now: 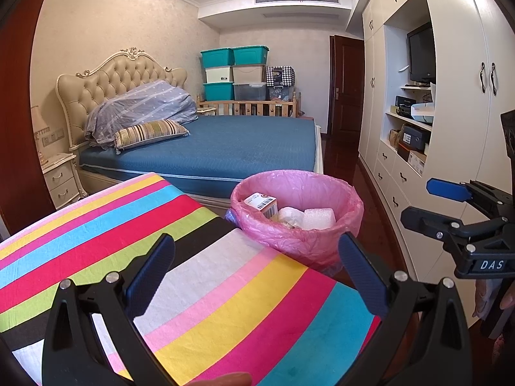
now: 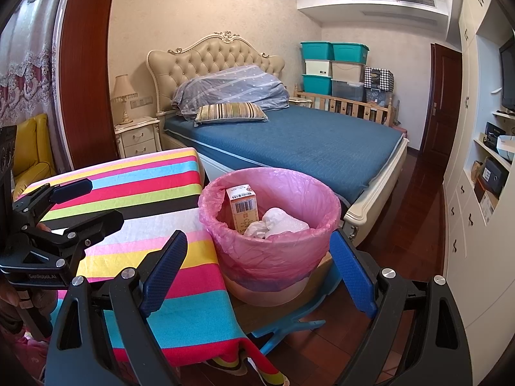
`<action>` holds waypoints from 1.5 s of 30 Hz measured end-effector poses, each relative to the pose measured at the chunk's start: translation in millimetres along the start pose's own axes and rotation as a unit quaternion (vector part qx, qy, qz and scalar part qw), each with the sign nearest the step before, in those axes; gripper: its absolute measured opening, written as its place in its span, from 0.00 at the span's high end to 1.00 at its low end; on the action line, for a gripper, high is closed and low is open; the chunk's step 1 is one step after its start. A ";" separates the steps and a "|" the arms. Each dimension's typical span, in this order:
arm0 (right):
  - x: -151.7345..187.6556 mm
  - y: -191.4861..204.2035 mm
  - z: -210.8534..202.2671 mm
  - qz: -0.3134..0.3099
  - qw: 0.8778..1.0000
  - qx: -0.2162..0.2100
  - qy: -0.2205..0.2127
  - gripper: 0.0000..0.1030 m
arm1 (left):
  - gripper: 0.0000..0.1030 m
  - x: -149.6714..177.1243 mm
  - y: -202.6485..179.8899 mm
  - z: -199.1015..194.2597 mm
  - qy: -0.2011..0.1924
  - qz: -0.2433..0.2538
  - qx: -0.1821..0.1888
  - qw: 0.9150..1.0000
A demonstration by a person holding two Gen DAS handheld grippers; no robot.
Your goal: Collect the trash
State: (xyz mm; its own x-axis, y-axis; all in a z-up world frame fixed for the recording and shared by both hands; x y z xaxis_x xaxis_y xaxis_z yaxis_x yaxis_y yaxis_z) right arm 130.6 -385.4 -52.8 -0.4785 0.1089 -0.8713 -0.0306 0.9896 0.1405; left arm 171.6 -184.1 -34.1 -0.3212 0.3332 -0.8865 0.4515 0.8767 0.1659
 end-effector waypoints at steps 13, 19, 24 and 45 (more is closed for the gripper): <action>1.0 -0.5 0.3 0.001 1.000 -0.001 0.001 0.18 | 0.04 0.3 0.3 -0.6 0.000 0.000 0.000 1.000; 0.9 -0.8 0.6 0.003 1.000 -0.002 0.001 0.18 | 0.04 0.5 -1.2 -1.5 -0.004 0.003 0.000 1.000; 1.8 -0.1 0.1 0.001 1.000 -0.001 0.000 0.18 | 0.04 0.7 -2.1 -1.5 -0.004 0.001 0.001 1.000; 6.7 -0.2 2.3 0.002 1.000 0.000 0.002 0.18 | 0.04 2.2 1.4 -1.9 -0.005 0.008 0.015 1.000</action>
State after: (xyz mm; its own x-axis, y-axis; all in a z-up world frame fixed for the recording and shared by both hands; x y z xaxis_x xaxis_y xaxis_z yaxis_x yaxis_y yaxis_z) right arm 129.4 -384.6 -59.7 -0.4826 0.1127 -0.8685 -0.0288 0.9891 0.1443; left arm 169.9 -181.5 -35.0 -0.3056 0.3436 -0.8880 0.4816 0.8603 0.1671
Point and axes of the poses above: each gripper's, at about its wrist camera, not at the fingertips, and z roughly the way its jaws point, y to its left, x to its underside, the point moved 5 cm from there along z, roughly the way its jaws point, and after that the axes turned 10 degrees about z, right-handed, at the moved point
